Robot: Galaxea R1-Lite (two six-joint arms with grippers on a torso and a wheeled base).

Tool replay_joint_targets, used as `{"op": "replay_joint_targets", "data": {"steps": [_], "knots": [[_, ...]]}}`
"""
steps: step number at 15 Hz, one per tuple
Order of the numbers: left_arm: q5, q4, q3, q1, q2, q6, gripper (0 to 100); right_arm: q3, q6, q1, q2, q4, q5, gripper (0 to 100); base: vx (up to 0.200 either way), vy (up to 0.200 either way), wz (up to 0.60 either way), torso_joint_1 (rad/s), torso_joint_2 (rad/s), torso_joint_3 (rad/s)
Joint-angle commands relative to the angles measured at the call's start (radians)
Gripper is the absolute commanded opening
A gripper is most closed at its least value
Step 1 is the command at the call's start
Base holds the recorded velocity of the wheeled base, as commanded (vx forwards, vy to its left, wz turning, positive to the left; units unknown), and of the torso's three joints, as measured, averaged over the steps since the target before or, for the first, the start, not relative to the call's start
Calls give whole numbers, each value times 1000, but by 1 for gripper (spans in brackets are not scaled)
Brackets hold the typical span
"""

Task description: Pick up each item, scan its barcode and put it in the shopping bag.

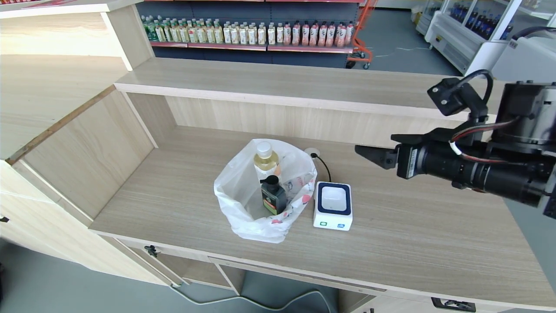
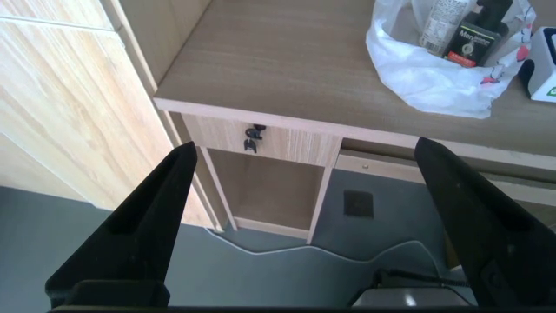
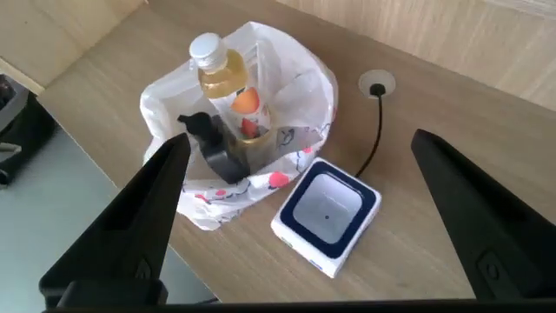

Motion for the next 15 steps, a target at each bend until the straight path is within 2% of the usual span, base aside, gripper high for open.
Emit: {"op": "replay_joint_targets", "data": {"steps": [1, 2, 4, 6, 9, 10, 11, 12, 14, 15], "knots": [[0, -2, 1, 0, 0, 0, 100, 190, -34, -158, -422, 220, -187, 100, 0, 0, 0, 0, 0, 0], [0, 0, -1, 0, 0, 0, 100, 299, -36, -244, -592, 309, -228, 100, 0, 0, 0, 0, 0, 0], [0, 0, -1, 0, 0, 0, 100, 453, -24, -281, -750, 350, -304, 100, 0, 0, 0, 0, 0, 0], [0, 0, 1, 0, 0, 0, 100, 657, 13, -304, -924, 334, -242, 100, 0, 0, 0, 0, 0, 0], [0, 0, 1, 0, 0, 0, 100, 841, 18, -345, -1125, 289, -173, 100, 0, 0, 0, 0, 0, 0], [0, 0, -1, 0, 0, 0, 100, 862, 16, -350, -1164, 288, -149, 100, 0, 0, 0, 0, 0, 0], [0, 0, 1, 0, 0, 0, 100, 873, 13, -382, -1309, 343, -75, 100, 0, 0, 0, 0, 0, 0], [0, -2, 1, 0, 0, 0, 100, 873, 13, -403, -1381, 435, -63, 100, 0, 0, 0, 0, 0, 0], [0, -2, 1, 0, 0, 0, 100, 873, 7, -417, -1444, 438, -53, 100, 0, 0, 0, 0, 0, 0], [0, 0, 1, 0, 0, 0, 100, 873, -2, -417, -1500, 442, -9, 100, 0, 0, 0, 0, 0, 0]]}}
